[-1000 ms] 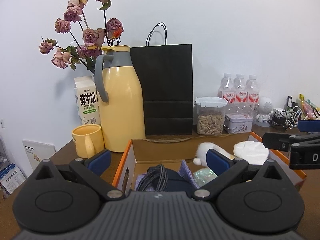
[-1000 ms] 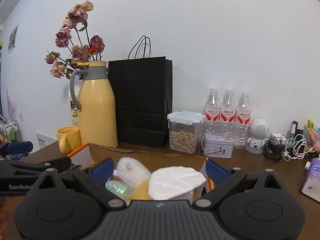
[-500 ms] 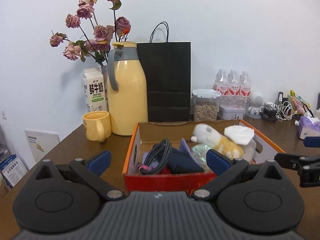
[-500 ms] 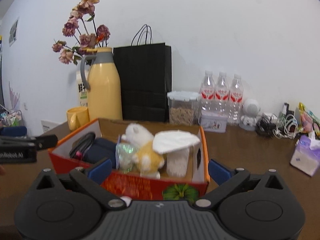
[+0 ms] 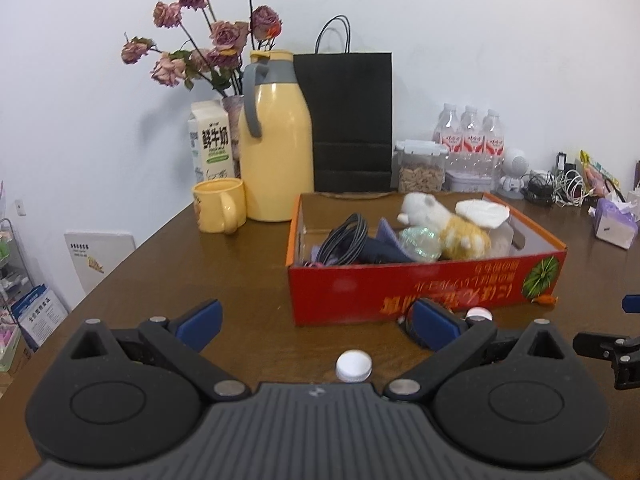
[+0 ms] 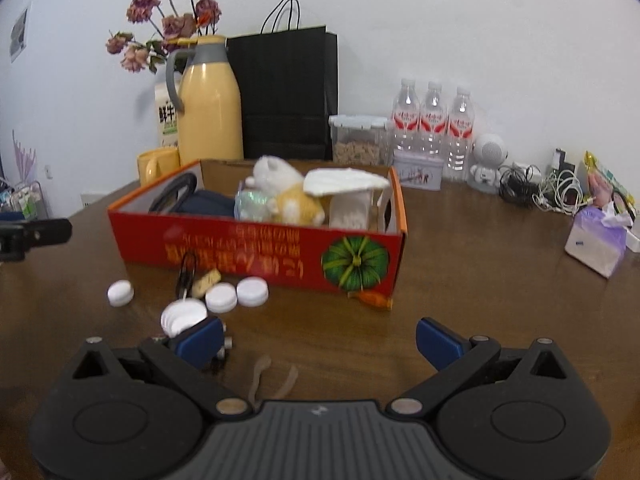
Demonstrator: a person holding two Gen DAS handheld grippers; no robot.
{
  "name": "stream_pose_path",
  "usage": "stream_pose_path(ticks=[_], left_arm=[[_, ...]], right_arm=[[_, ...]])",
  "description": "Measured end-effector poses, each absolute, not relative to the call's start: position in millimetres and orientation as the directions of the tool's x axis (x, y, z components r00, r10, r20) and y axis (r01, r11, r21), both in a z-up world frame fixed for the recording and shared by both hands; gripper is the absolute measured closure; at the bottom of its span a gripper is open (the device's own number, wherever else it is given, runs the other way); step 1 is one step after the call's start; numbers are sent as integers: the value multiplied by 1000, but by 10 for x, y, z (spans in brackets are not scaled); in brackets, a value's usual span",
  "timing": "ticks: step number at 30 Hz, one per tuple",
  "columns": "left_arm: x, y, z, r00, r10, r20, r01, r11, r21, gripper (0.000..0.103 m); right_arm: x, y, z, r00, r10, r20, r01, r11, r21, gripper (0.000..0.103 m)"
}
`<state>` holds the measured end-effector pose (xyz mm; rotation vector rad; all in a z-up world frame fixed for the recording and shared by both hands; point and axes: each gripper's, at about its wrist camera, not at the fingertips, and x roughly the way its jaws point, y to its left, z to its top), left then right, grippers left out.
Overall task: Organize objects
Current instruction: 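Withdraw both tools from the box, then grasp the clear plastic strip on the table with the right tool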
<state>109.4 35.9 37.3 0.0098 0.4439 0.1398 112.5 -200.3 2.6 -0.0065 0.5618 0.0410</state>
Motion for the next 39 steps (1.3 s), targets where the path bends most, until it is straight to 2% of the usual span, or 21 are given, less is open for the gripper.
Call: stream_pose_path(ticks=[5,8,13,16,18,21,23,25,28,39], left_arm=[[1006,406,311,884,142,-446,-140,989,39,0],[983,426,262,877,141,-459,-140,990,37,0],[957,458,189,867,138,-479,-141,990,30,0],[946,482,151,861,137,-490,-143,989,27,0],[937,497,130,857,136,-496,-144,989,24,0],[944,509,105,854,133,-502,-142,990,21,0],[956,506,92,853,131,-506,-140,990,20,0],[969,497,80,851,128,-508,-138,990,19,0],[993,489,54,849,125,-514,-134,991,20,0],[1139,439,-31,832,115,-543,-118,993,29,0]], right_arm=[[1049,-1979,-86,827,53,-560,-58,998,10,0],[1020,-1933,-157,816,74,-573,-84,996,9,8],[1045,-1838,-268,792,89,-603,-108,994,4,38],[1075,-1782,-309,783,106,-613,-126,992,10,51],[1092,-1748,-325,780,113,-615,-134,991,12,54],[1114,-1712,-330,783,122,-610,-140,990,19,79],[1126,-1683,-327,785,118,-609,-139,990,13,83],[1120,-1664,-328,787,119,-606,-143,990,10,91],[1103,-1667,-338,795,104,-597,-130,992,-1,98],[1035,-1760,-218,849,79,-523,-93,996,0,99]])
